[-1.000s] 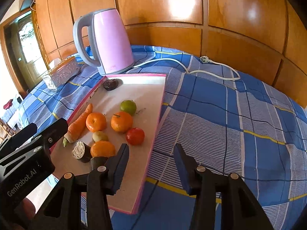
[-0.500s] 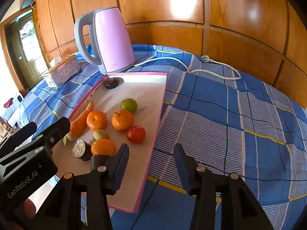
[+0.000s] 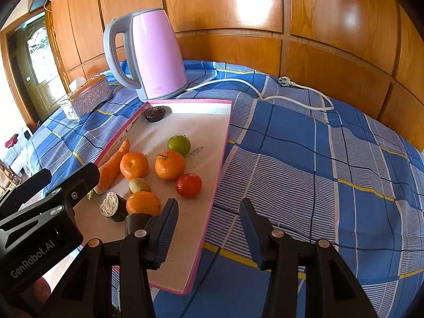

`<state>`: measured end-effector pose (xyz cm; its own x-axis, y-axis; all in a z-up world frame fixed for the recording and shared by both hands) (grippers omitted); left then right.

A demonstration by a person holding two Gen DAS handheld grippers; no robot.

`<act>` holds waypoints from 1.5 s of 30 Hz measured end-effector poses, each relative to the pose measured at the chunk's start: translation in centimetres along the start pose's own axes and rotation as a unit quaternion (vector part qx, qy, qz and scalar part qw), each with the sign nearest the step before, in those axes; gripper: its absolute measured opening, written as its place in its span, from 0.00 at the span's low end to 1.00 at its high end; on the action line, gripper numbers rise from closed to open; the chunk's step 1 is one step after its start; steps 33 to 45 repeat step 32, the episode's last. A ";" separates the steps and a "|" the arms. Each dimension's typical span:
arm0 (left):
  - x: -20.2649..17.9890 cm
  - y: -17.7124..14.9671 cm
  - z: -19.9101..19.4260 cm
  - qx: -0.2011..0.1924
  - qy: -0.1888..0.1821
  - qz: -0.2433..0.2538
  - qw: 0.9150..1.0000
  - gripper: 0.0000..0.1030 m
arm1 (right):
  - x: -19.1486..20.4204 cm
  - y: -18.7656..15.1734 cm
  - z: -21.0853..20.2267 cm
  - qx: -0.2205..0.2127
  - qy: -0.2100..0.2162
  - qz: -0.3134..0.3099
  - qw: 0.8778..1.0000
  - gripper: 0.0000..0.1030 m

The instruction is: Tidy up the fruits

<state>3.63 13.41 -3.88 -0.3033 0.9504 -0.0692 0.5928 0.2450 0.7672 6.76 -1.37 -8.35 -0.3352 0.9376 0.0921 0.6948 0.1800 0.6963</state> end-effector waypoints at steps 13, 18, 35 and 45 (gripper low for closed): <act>-0.1 -0.1 -0.1 0.000 -0.001 -0.001 1.000 0.88 | 0.0 0.0 -0.1 0.001 0.000 -0.001 1.000 0.47; -0.1 0.0 0.0 0.000 0.000 -0.001 1.000 0.89 | 0.0 0.0 0.0 0.001 0.000 -0.001 1.000 0.47; 0.2 0.4 -0.4 -0.015 -0.004 -0.009 1.000 0.89 | -0.2 -0.3 0.1 0.003 0.000 0.001 1.000 0.47; 0.2 0.4 -0.4 -0.015 -0.004 -0.009 1.000 0.89 | -0.2 -0.3 0.1 0.003 0.000 0.001 1.000 0.47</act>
Point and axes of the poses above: each gripper's, at about its wrist camera, not at the fingertips, and z roughly the way its jaws point, x to its left, y to its top, the point moved 7 cm from there along z, roughly the way its jaws point
